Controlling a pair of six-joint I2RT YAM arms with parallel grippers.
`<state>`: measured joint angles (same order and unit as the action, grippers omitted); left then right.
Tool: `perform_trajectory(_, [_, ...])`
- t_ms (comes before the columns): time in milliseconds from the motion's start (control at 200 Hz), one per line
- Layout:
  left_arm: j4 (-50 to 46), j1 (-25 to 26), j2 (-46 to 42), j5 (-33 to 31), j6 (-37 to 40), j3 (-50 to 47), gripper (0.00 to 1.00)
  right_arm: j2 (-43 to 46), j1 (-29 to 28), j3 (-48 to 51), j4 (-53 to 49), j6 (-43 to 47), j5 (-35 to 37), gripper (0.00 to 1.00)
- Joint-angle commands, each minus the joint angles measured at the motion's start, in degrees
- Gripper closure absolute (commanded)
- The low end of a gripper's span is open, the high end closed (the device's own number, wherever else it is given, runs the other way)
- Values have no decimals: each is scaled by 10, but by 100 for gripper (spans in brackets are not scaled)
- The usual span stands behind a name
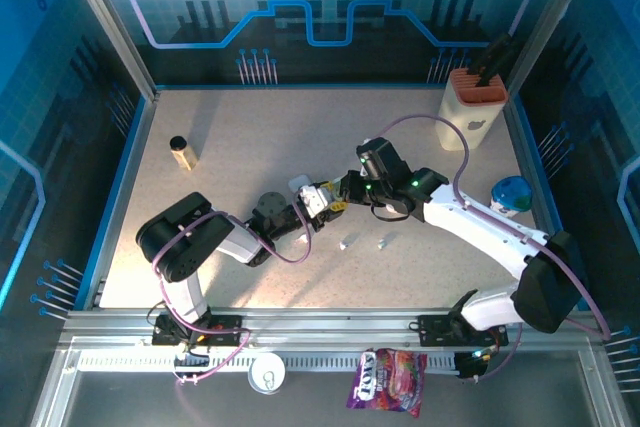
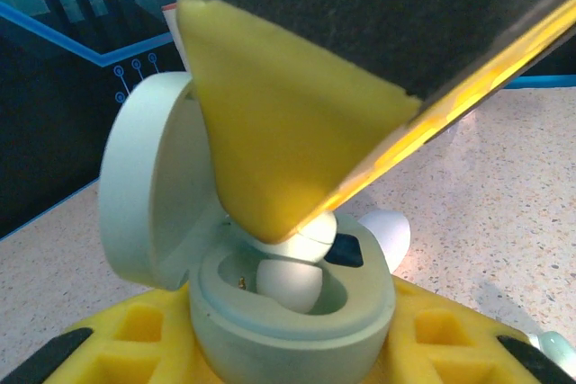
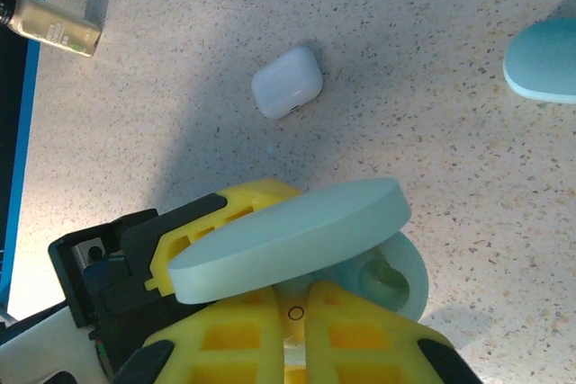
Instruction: Insert the wireless bluetooth earbuds into the charging case
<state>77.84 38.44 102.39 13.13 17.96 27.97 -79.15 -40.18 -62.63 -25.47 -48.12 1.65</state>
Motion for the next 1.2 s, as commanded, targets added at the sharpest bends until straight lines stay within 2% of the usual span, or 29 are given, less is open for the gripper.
perform_trajectory(0, [8, 4, 0, 9, -10, -2, 66, -11, -7, -12, -10, 17, -19, 91])
perform_trajectory(270, [20, 3, 4, 14, -17, -2, 66, -11, -6, -27, -15, 29, -21, 88])
perform_trajectory(415, [21, 3, 1, 19, -20, -3, 66, 9, -6, -21, -2, 39, -17, 66])
perform_trajectory(585, [24, 3, -2, 20, -31, -4, 66, 56, -3, 14, 30, 50, -16, 56])
perform_trajectory(790, [24, 2, -6, 17, -33, -4, 66, 150, 17, 100, 42, 37, 19, 53])
perform_trajectory(920, [25, 2, -9, 21, -37, -9, 66, 223, 64, 189, 24, 11, 25, 53])
perform_trajectory(1086, [24, 2, -18, 27, -46, -14, 66, 262, 150, 267, 0, -11, -37, 52])
perform_trajectory(1196, [24, 2, -24, 29, -49, -17, 66, 252, 173, 313, 32, -39, -85, 53])
